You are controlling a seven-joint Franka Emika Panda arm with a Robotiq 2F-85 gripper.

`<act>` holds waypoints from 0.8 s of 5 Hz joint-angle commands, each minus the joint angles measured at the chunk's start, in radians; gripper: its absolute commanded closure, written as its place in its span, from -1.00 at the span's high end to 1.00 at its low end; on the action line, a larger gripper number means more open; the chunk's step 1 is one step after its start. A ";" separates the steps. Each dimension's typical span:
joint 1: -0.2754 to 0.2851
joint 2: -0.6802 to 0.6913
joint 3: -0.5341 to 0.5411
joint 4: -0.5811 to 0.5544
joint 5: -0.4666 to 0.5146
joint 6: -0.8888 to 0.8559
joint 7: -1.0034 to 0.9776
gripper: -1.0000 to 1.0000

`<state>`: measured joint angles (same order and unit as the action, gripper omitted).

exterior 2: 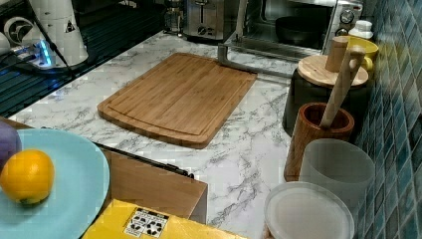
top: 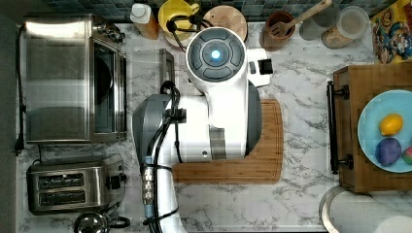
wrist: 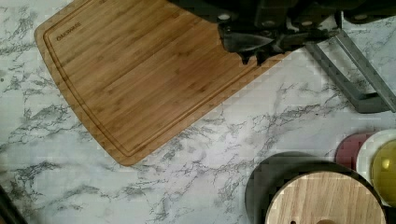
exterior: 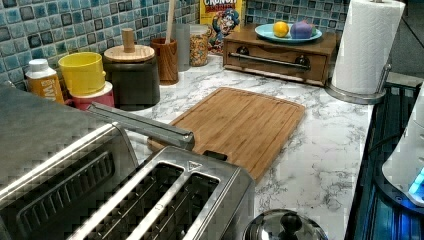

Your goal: Close the oven.

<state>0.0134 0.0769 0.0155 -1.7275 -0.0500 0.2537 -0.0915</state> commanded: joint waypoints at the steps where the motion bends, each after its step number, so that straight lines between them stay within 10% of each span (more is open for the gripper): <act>1: -0.013 0.038 0.012 0.009 0.074 0.047 -0.174 -1.00; 4: -0.106 0.088 -0.020 -0.213 0.554 0.237 -0.857 -1.00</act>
<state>-0.0204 0.1342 0.0172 -1.8506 0.4573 0.4561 -0.8599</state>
